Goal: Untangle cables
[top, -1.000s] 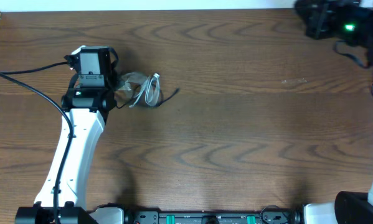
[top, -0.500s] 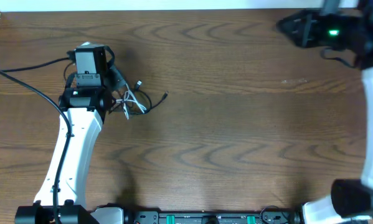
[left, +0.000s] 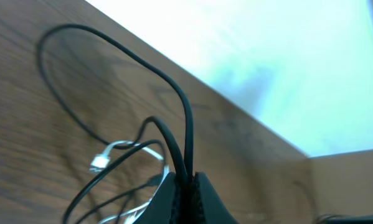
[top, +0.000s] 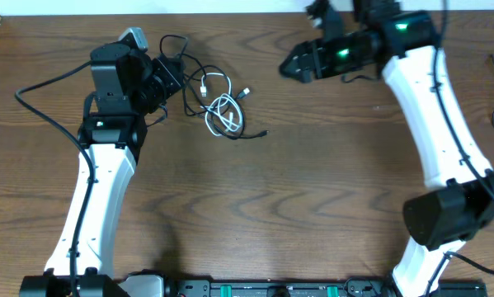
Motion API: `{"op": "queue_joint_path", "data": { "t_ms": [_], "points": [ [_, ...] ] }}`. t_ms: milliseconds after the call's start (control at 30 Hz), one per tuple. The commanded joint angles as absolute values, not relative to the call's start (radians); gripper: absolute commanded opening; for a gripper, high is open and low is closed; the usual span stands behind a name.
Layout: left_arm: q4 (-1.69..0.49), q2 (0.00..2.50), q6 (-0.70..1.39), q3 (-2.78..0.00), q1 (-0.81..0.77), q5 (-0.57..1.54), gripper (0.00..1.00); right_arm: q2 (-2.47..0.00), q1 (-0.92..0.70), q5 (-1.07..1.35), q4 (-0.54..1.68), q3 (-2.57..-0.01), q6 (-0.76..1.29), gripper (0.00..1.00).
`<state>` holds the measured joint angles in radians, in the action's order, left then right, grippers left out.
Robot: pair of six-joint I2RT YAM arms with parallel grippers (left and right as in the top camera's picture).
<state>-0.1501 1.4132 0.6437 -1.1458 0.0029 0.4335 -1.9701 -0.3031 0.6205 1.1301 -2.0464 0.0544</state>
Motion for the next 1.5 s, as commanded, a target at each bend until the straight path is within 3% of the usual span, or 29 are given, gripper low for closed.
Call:
{"op": "queue_joint_path", "data": {
  "t_ms": [0, 400, 700, 1133, 1333, 1467],
  "points": [
    [-0.14, 1.386, 0.755, -1.164, 0.004, 0.468, 0.08, -2.014, -0.347, 0.642, 1.115, -2.053, 0.095, 0.72],
    [-0.241, 1.386, 0.764, -1.163, 0.003, 0.447, 0.08, -2.166, -0.517, 0.605, 0.999, -2.053, 0.364, 0.69],
    [-0.29, 1.386, 0.765, -1.163, 0.003, 0.404, 0.08, -2.207, -0.612, 0.547, 0.958, -2.053, 0.374, 0.74],
    [-0.291, 1.386, 0.765, -1.163, 0.003, 0.411, 0.08, -2.3, -0.702, 0.537, 0.927, -2.049, 0.373, 0.72],
    [-0.291, 1.386, 0.765, -1.163, 0.004, 0.411, 0.08, -2.349, -0.729, 0.552, 0.871, -2.049, 0.374, 0.7],
    [-0.291, 1.386, 0.765, -1.163, 0.004, 0.411, 0.08, -2.357, -0.733, 0.523, 0.855, -2.049, 0.376, 0.6]
  ]
}}
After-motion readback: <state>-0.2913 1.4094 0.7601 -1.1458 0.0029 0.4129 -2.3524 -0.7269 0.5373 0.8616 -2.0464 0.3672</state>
